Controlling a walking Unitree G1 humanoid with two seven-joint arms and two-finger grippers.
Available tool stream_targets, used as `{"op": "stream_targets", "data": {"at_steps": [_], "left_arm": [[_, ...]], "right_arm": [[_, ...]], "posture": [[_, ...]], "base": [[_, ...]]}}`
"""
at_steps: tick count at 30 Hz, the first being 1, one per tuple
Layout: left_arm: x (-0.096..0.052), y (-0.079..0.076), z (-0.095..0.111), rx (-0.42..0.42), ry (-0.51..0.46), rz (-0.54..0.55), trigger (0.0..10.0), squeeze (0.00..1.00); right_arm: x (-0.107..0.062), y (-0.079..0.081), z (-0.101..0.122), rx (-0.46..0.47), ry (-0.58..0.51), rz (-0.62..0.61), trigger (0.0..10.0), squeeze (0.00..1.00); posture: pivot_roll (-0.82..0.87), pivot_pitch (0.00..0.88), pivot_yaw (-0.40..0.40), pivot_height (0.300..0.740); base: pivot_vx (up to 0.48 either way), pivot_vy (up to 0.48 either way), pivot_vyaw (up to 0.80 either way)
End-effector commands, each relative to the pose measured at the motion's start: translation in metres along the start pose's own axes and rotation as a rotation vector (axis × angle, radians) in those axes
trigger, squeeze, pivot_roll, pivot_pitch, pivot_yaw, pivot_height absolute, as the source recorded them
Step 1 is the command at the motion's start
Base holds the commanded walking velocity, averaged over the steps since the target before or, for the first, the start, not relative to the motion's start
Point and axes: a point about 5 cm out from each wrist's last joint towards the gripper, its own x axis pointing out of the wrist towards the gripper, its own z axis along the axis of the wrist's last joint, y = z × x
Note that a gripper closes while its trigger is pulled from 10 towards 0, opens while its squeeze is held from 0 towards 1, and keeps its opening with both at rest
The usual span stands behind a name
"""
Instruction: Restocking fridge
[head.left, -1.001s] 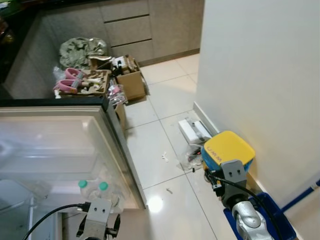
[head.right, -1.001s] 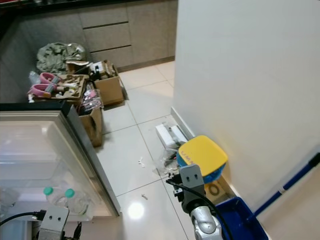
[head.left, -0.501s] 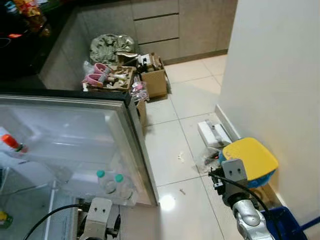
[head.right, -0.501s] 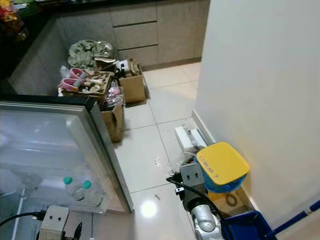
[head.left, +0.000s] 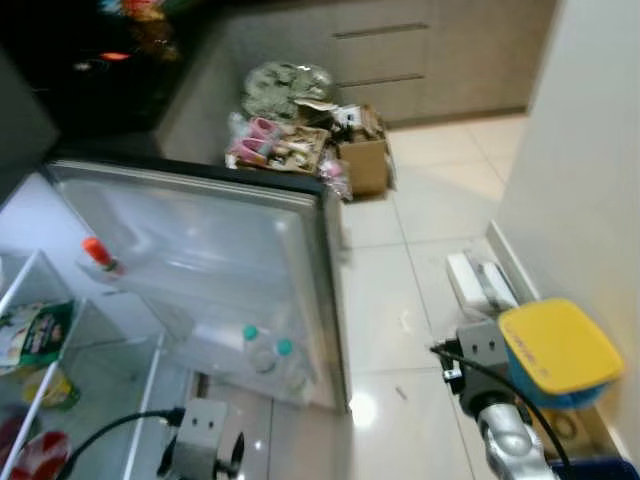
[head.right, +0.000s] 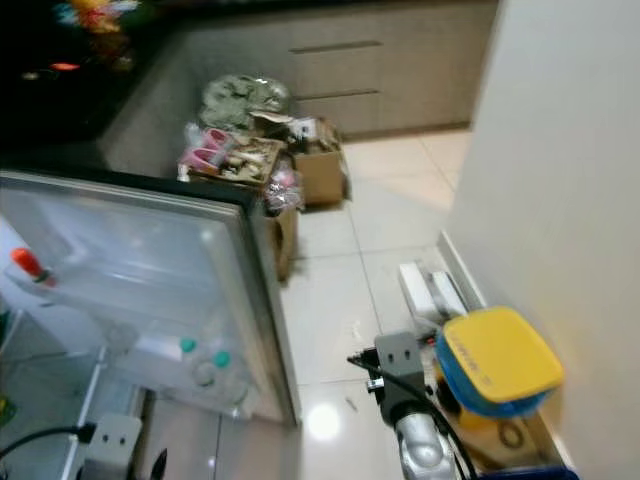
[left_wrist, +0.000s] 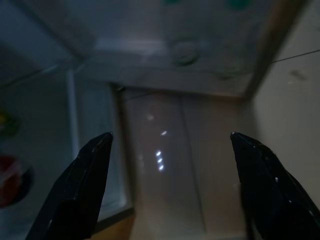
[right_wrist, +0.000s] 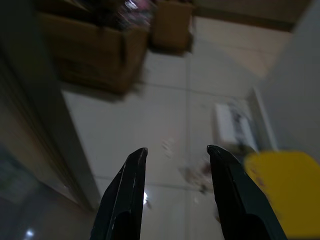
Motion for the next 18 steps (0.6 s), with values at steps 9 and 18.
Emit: {"op": "stream_targets", "data": {"at_steps": [9, 18], "left_arm": [[-0.0048, -0.0006, -0.0118, 0.002, 0.050, -0.007, 10.0, 0.00], [-0.0042, -0.0007, -0.0114, 0.002, 0.049, -0.009, 10.0, 0.00]], "right_arm": [[-0.0042, 0.0002, -0.0087, 0.011, 0.037, -0.005, 10.0, 0.00], [-0.0038, 0.0000, -0.0087, -0.004, 0.036, -0.009, 10.0, 0.00]], "posture": [[-0.09, 0.168, 0.073, 0.740], [-0.09, 0.167, 0.075, 0.740]], "base": [[0.000, 0.000, 0.33], [0.000, 0.000, 0.16]]}}
